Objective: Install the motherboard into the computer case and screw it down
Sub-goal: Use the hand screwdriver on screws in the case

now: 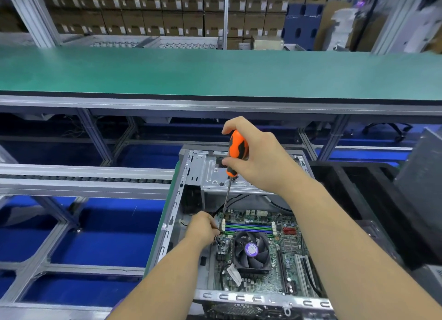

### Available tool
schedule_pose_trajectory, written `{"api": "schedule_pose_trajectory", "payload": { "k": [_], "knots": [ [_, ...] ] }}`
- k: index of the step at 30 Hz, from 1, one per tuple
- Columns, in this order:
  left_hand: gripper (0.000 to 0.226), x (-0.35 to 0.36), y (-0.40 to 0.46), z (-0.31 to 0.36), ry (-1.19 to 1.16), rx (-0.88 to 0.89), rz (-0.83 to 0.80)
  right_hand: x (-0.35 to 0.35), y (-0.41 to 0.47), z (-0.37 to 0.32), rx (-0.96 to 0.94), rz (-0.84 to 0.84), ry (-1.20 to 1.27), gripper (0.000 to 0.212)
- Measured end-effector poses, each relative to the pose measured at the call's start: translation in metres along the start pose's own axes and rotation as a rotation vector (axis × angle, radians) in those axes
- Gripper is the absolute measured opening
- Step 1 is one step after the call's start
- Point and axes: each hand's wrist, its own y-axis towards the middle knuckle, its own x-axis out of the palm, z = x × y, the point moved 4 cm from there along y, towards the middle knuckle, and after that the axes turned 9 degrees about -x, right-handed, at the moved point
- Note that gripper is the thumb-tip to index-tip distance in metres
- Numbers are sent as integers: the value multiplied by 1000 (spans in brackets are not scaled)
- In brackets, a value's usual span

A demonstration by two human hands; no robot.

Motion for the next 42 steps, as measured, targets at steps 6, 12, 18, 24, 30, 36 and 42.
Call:
{"api": "schedule_pose_trajectory", "payload": {
  "k": [6,12,18,24,30,36,42],
  "knots": [
    [16,7,5,-3,-1,28,-17,-4,-1,5,16,12,12,46],
    [38,11,11,-7,0,42,-12,-5,1,7,22,22,25,46],
    [35,13,14,-8,-41,24,-30,-4,4,7,21,8,15,45],
    [29,15,15,-9,-66,-6,-37,-5,6,5,24,21,8,44],
    [23,17,18,-10,-44,-2,-26,-5,4,4,18,37,18,42],
    [29,17,19,-10,-26,7,-3,-5,3,4,9,32,0,41],
    [36,18,20,-10,-18,13,-7,-6,3,3,-8,57,4,41]
  ]
}}
